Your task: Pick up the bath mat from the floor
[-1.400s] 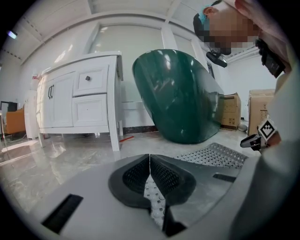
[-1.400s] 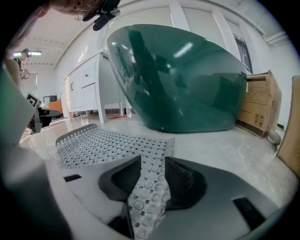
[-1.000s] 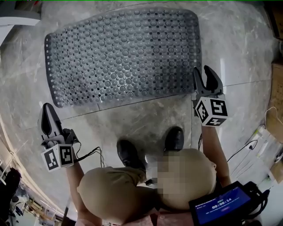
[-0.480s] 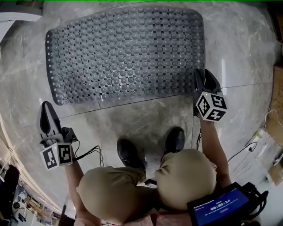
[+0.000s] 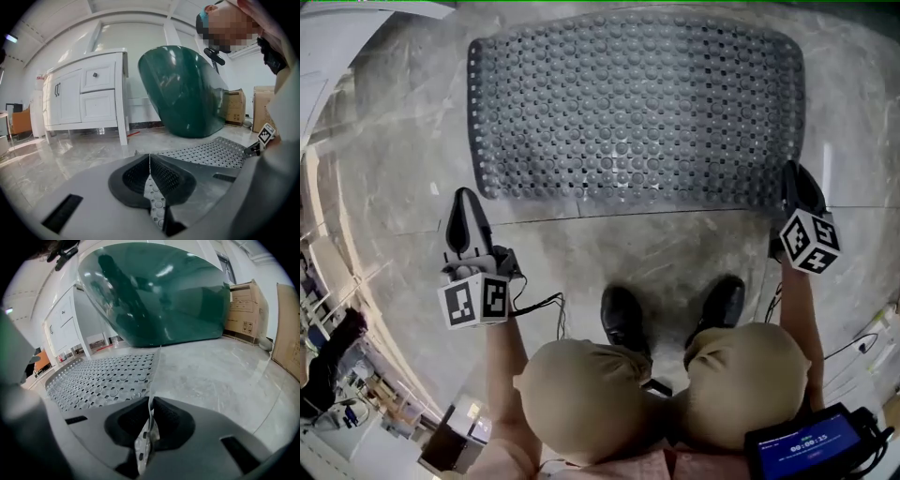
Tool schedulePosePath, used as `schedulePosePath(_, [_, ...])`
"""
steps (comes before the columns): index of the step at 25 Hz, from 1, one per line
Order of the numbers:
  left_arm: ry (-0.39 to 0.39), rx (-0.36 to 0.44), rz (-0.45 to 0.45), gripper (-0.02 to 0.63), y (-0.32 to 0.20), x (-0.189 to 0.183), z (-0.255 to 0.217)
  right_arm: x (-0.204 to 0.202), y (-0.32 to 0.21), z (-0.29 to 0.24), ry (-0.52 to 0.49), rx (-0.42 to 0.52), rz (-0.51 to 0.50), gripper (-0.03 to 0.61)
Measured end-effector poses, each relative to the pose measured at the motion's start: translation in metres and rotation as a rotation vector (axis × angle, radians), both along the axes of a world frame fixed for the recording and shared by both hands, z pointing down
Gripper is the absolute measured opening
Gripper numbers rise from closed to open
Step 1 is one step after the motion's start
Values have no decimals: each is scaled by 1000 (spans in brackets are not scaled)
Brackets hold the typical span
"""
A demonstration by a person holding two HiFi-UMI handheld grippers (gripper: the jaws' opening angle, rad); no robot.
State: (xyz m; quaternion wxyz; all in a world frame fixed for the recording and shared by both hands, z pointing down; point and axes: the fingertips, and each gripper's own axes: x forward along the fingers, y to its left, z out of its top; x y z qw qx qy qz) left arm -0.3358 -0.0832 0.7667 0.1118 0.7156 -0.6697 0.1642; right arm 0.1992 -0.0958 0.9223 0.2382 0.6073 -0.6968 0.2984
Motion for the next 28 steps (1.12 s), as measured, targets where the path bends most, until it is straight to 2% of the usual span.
schedulePosePath(5, [-14, -20, -12, 26, 3, -18, 2, -10, 0, -10, 0, 18, -9, 41])
schedulePosePath(12, [-22, -74, 16, 28, -1, -31, 38, -14, -3, -10, 13, 28, -32, 41])
schedulePosePath(17, [-21, -121, 39, 150, -5, -38, 62, -14, -4, -13, 26, 30, -44, 41])
schedulePosePath(22, [4, -155, 9, 178, -4, -55, 84, -16, -3, -15, 34, 32, -49, 41])
schedulePosePath(28, [41, -213, 26, 206, -5, -65, 111, -17, -5, -17, 43, 39, -67, 41])
